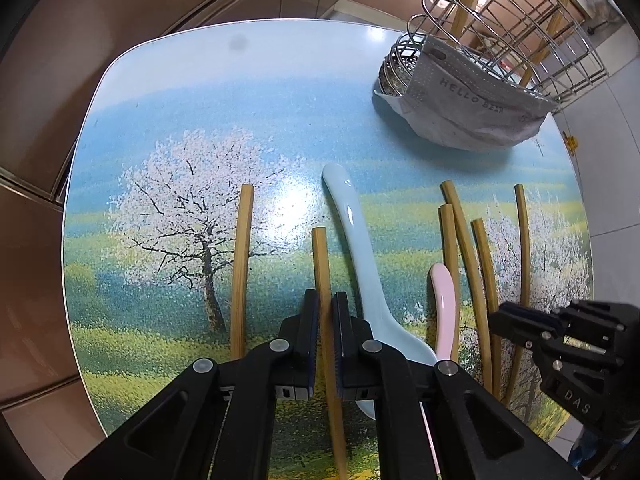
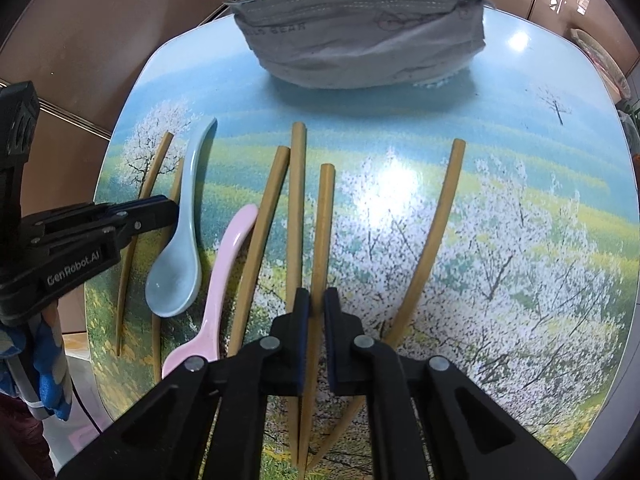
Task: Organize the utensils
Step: 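Close the left tool on a chopstick while the right tool grasps another, then lift both held chopsticks upright and carry them over the wire holder, then open both tools to drop the chopsticks into the wire holder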
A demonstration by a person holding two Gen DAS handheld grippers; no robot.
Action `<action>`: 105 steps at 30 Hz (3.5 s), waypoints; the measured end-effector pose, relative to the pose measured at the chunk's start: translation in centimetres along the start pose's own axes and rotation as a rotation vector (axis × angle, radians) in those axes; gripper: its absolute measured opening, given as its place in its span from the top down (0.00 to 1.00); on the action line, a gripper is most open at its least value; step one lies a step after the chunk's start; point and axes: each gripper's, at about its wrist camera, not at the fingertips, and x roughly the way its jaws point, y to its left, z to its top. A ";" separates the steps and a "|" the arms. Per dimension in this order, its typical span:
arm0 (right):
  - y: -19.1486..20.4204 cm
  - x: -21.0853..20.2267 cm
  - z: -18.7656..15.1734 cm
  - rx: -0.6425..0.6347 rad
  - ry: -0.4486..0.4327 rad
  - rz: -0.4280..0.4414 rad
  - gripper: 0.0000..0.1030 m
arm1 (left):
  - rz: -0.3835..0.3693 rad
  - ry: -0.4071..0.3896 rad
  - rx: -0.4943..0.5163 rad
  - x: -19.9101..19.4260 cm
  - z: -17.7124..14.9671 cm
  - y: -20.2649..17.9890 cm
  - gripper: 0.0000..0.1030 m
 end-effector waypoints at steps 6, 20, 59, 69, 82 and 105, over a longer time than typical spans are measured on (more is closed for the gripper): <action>-1.3 -1.9 -2.4 0.008 -0.064 0.044 0.94 | -0.011 -0.030 -0.001 -1.3 -1.1 0.6 0.94; -3.7 -8.9 -8.7 0.002 -0.226 0.146 0.94 | -0.054 -0.111 -0.015 -6.1 -4.0 1.3 0.95; 0.4 -38.0 -5.1 -0.133 -0.842 0.069 0.95 | -0.203 -0.729 0.003 -34.5 2.1 -5.6 0.96; -5.6 -31.5 3.7 -0.083 -0.849 -0.010 0.95 | -0.146 -0.672 0.009 -24.5 9.9 -6.2 0.96; -9.1 -21.5 5.8 -0.064 -0.741 0.021 0.94 | -0.106 -0.589 0.002 -16.8 10.9 -5.3 0.95; -6.2 -31.6 -4.1 -0.089 -0.819 -0.026 0.74 | -0.024 -0.693 -0.005 -27.0 1.9 -2.8 0.74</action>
